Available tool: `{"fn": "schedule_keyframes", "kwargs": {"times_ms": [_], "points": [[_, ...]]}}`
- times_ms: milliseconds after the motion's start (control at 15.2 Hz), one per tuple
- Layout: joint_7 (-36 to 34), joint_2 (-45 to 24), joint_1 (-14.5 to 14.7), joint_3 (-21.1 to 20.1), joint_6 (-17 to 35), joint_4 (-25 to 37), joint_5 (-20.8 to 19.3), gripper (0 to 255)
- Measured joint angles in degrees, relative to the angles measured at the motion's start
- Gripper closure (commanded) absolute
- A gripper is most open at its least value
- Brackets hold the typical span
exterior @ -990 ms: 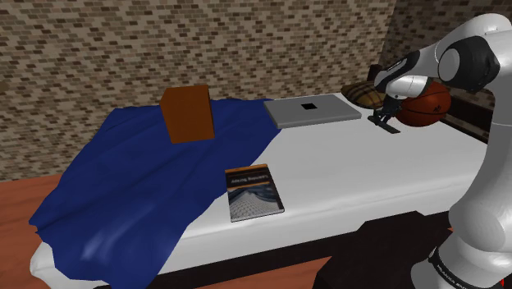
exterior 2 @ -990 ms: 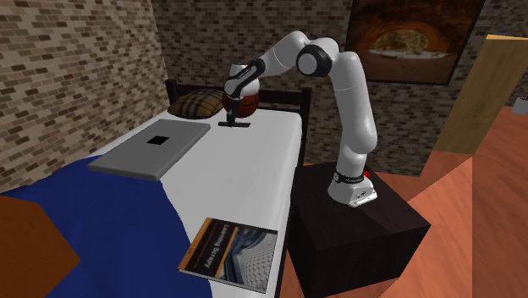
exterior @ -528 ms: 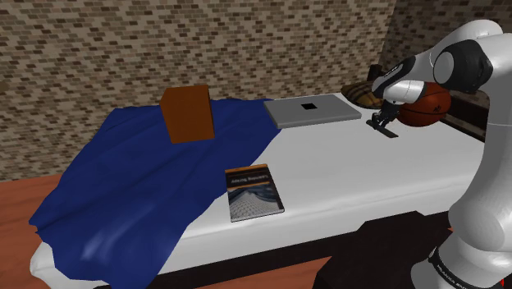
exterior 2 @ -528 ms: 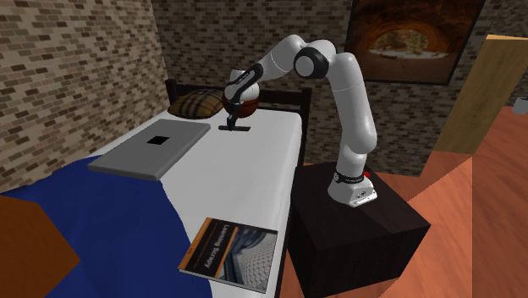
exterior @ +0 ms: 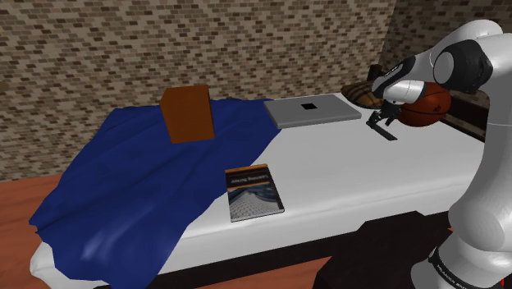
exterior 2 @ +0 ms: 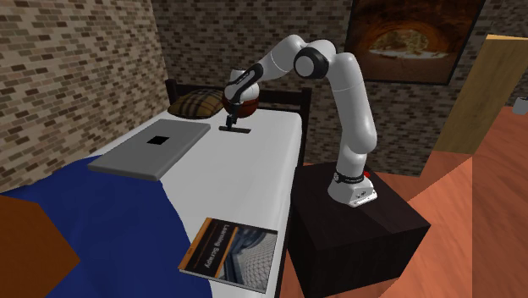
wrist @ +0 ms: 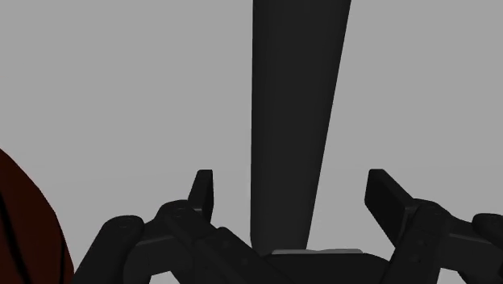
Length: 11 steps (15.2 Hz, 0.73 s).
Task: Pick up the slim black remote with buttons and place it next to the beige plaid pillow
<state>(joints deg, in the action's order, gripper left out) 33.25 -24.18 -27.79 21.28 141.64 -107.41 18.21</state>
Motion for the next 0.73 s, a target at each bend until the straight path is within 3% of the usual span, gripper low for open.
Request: {"fn": "schedule_keyframes", "kwargs": {"times_ms": [726], "points": [[-2.09,5.65,1.43,1.85,-4.54,-0.67,-3.32,0]]}}
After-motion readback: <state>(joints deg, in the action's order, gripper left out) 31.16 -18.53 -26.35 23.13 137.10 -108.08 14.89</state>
